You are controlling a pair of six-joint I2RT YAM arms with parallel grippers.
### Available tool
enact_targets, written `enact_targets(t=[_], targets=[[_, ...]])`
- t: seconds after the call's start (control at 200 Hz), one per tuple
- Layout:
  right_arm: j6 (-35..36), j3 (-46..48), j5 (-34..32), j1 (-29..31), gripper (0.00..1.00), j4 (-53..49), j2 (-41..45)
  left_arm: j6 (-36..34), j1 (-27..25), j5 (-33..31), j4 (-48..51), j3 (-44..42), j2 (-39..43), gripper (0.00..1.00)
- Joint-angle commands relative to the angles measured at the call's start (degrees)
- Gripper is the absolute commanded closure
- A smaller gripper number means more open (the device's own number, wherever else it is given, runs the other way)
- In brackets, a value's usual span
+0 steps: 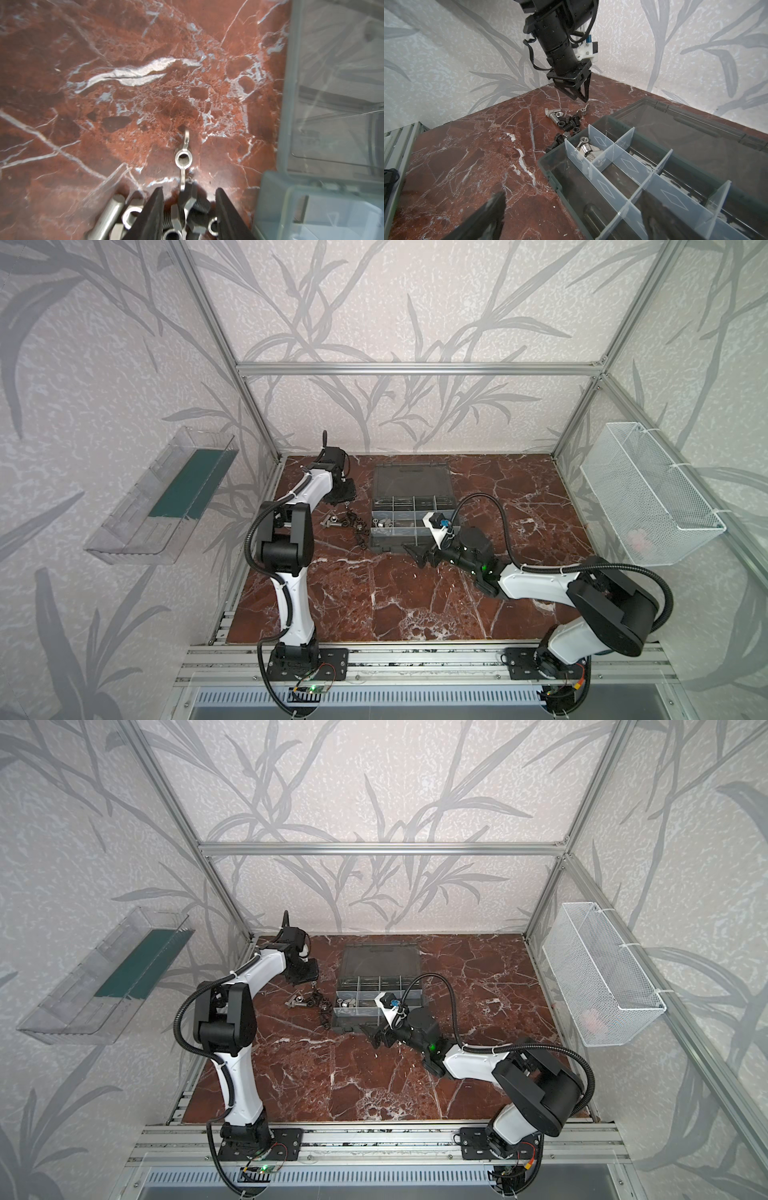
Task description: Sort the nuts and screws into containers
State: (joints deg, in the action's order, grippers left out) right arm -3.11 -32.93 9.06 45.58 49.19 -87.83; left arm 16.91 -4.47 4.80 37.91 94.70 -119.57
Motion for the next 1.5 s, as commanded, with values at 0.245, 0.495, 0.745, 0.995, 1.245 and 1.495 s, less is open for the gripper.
enact_targets(t=[0.245,0.495,0.745,0.995,1.245,1.495], targets=[[0.6,-1.4,0.0,0.6,0.01,0.4,0.0,-0.8,-0.1,-1.0,2.9,2.6,-4.6,0.55],[0.8,-1.5,-0.2,0.7,0.01,0.4,-0.7,-1.2,-0.1,-2.3,1.7,4.0,-6.9,0.53],[0.5,-1.7,0.4,0.7,0.01,0.6,-1.1,-2.2,0.3,-3.1,1.0,3.9,-7.3,0.55],[0.7,-1.7,0.2,0.7,0.01,0.7,-1.4,-3.0,-1.5,-7.3,7.4,13.6,-12.7,0.57],[1.0,-2.0,0.0,0.8,0.01,0.6,-1.6,-3.1,-1.9,-10.5,11.4,16.5,-14.6,0.59],[0.9,-2.1,0.2,0.7,0.01,0.7,-1.9,-3.4,-2.2,-12.1,14.8,18.3,-15.6,0.6]])
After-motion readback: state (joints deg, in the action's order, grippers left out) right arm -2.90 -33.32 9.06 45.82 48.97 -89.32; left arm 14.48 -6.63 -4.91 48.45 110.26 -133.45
